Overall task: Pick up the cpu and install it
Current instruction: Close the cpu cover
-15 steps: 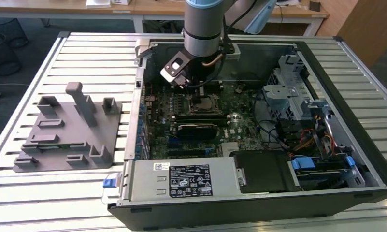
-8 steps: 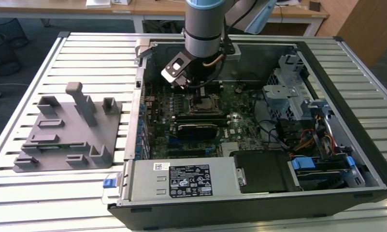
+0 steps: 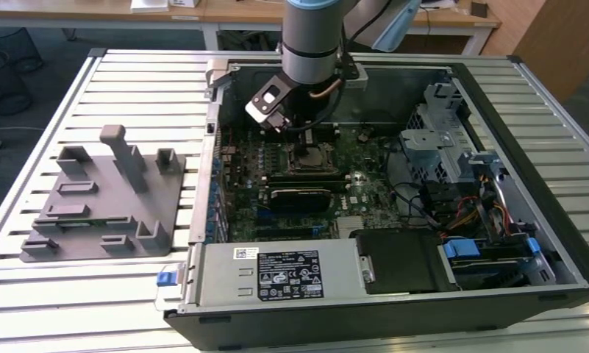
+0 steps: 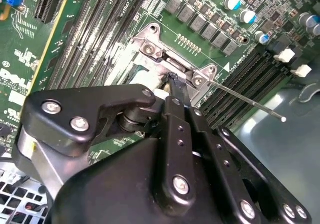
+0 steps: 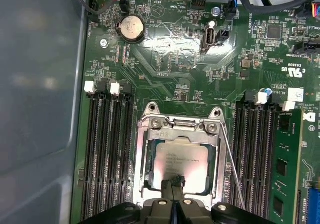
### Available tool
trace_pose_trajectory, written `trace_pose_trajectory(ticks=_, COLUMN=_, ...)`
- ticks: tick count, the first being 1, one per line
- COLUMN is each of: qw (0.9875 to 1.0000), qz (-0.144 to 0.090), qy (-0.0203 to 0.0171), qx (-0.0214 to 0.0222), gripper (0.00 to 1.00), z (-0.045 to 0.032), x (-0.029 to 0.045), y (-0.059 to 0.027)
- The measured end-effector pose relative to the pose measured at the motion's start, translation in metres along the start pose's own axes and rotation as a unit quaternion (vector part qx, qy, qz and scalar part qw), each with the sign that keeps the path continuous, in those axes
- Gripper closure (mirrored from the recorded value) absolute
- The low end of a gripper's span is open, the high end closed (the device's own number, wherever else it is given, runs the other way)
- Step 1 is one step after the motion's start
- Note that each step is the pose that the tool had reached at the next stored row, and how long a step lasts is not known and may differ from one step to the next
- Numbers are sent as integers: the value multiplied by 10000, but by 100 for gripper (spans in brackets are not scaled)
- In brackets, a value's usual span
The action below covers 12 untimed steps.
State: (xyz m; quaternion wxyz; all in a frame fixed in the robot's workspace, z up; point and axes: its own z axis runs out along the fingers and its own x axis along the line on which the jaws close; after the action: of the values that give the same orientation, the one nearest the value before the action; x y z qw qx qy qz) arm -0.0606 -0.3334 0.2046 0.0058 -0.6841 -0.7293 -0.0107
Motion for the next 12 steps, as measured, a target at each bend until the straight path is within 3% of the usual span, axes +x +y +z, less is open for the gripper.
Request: trace_pose_trajectory(ticks=12, qw=10000, qz=36, qy=0, qx=17, gripper=89, z=53, x=-8, y=101)
